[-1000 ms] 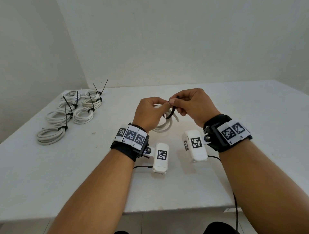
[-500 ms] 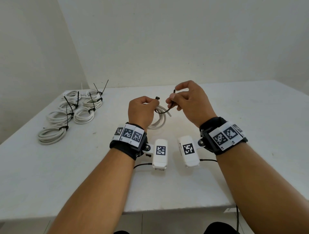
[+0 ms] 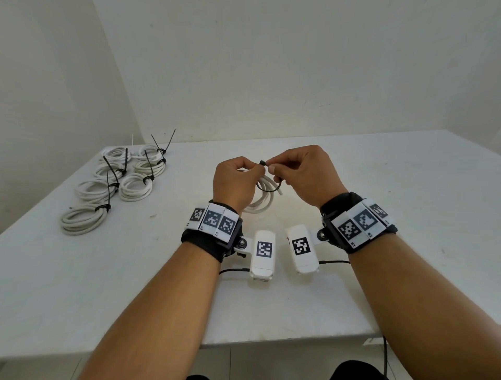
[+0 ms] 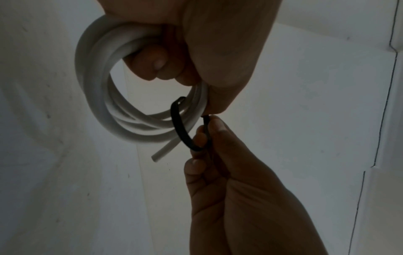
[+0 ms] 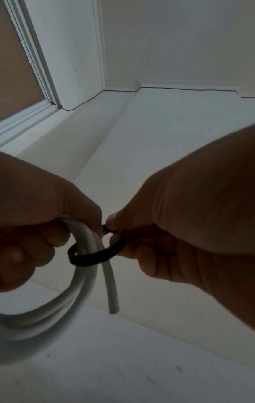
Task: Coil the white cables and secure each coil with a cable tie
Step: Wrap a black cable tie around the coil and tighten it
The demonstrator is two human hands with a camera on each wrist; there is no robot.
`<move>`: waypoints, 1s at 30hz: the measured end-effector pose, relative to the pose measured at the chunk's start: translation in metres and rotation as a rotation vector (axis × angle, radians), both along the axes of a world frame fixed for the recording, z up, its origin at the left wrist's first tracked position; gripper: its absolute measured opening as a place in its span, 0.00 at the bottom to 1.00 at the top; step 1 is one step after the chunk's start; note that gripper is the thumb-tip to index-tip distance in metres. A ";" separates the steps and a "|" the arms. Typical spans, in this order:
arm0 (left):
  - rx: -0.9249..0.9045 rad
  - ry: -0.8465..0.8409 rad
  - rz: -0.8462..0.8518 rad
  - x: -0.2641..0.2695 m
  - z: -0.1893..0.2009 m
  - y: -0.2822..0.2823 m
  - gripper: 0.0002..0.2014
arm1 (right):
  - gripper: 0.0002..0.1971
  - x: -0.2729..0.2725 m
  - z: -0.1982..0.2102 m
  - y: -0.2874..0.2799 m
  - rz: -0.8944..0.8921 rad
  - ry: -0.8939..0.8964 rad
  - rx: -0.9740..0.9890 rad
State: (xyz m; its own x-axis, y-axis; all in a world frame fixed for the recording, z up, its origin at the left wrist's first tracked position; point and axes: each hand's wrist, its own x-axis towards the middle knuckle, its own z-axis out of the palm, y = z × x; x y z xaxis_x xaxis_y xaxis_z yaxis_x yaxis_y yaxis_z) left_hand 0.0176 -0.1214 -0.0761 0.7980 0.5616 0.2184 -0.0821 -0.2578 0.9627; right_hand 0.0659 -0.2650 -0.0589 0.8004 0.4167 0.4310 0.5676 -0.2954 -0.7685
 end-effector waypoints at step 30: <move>0.102 -0.024 -0.173 -0.007 0.003 0.000 0.06 | 0.03 -0.005 0.001 -0.004 0.001 0.194 0.126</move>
